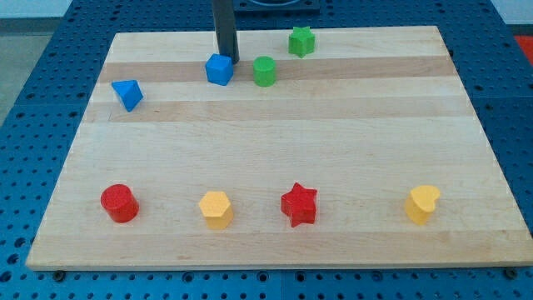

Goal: Move the blue cube slightly towards bottom left of the green circle

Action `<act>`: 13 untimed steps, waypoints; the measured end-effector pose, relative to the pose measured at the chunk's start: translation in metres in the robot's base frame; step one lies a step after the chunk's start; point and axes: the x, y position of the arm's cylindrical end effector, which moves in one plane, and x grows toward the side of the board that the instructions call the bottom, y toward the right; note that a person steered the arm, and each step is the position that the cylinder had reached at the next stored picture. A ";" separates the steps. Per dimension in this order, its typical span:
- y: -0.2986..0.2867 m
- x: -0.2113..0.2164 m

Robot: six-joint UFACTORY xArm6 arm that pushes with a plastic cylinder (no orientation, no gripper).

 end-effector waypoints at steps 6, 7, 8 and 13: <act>-0.009 -0.033; -0.009 -0.057; -0.005 -0.058; 0.035 -0.022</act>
